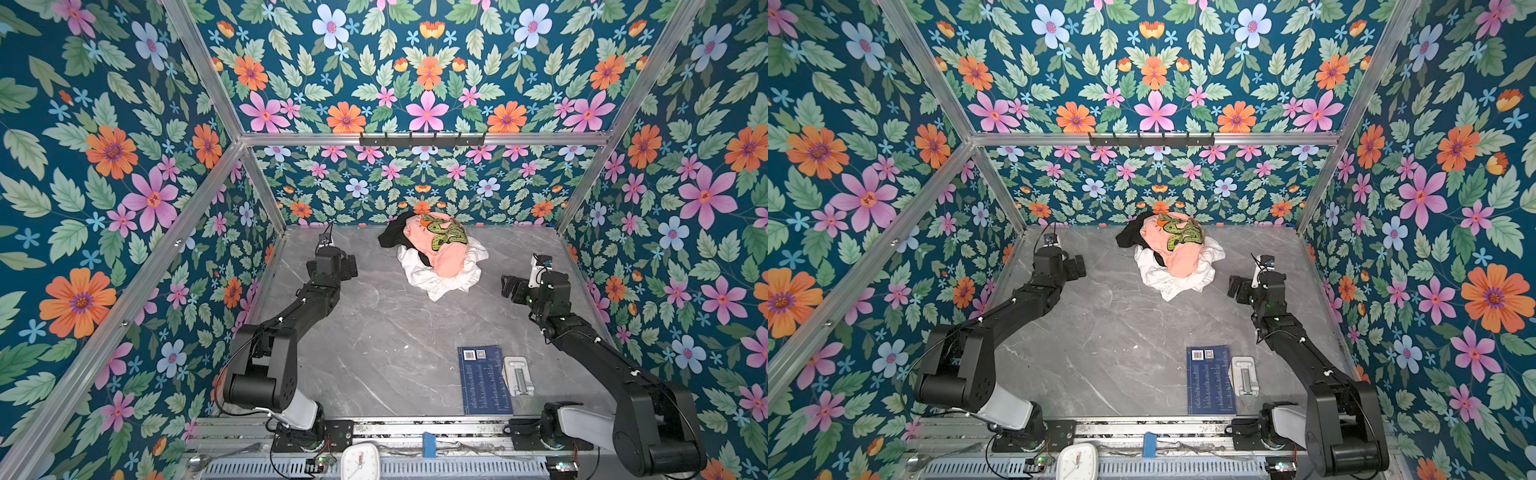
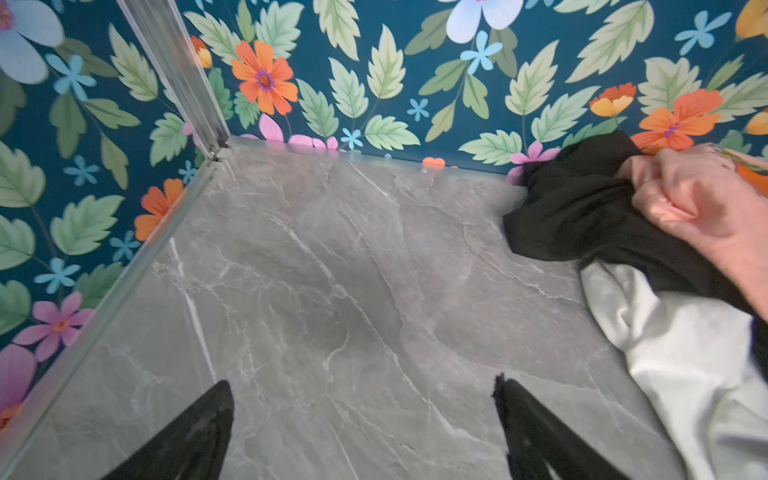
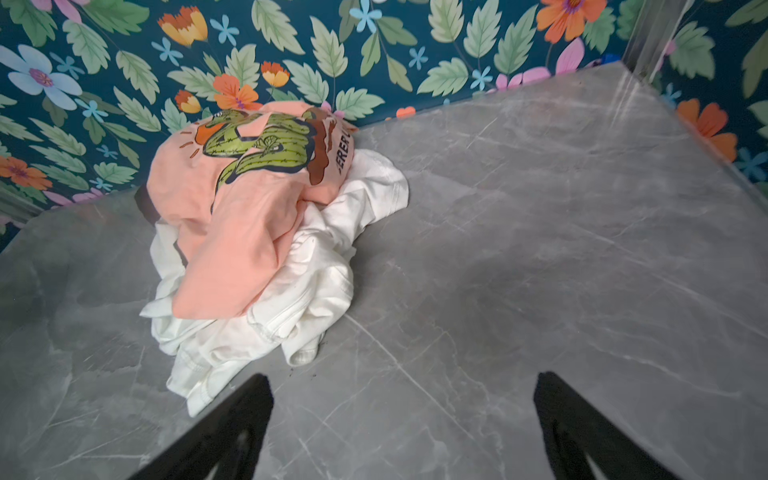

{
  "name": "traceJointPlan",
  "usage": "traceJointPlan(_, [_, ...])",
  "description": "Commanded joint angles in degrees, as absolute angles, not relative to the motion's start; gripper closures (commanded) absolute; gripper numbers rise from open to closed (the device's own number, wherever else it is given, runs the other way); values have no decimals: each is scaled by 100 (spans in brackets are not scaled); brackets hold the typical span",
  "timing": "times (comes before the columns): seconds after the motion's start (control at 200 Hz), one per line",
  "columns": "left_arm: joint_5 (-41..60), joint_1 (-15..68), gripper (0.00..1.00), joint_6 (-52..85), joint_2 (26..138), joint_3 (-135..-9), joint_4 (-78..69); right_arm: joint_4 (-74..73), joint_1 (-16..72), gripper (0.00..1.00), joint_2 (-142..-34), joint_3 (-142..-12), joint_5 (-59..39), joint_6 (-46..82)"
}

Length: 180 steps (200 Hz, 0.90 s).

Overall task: Pick out a specific cloth from the pile
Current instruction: 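Move both grippers forward toward the clothes pile from either side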

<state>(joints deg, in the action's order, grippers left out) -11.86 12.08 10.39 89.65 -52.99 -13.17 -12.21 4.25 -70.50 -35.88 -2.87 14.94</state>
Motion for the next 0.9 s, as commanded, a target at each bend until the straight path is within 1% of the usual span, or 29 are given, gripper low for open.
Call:
traceJointPlan(0.0, [-1042, 1381, 0, 1145, 9107, -5424, -1142, -904, 613, 1, -7207, -3736, -325, 1664])
traceJointPlan(0.105, [-796, 1534, 0, 1107, 9295, -5530, -1161, -815, 806, 1, -7449, -3859, -295, 1588])
traceJointPlan(0.32, [-146, 1700, 0, 1219, 9642, -5746, -1239, -561, 808, 1, -7985, -4179, -880, 1735])
traceJointPlan(0.43, [-298, 1754, 0, 1294, 9919, -6071, -939, -650, 802, 1, -8077, -4190, -1217, 1886])
traceJointPlan(0.55, [-554, 1848, 0, 1314, 10098, -6155, -862, -382, 803, 1, -8300, -4392, -1477, 2212])
traceJointPlan(0.745, [-493, 1904, 0, 1466, 10216, -6055, -1193, -303, 806, 1, -8706, -4587, -1839, 2281])
traceJointPlan(0.895, [-453, 1919, 1, 1478, 10446, -6293, -1029, -578, 793, 1, -8857, -4535, -2062, 2327])
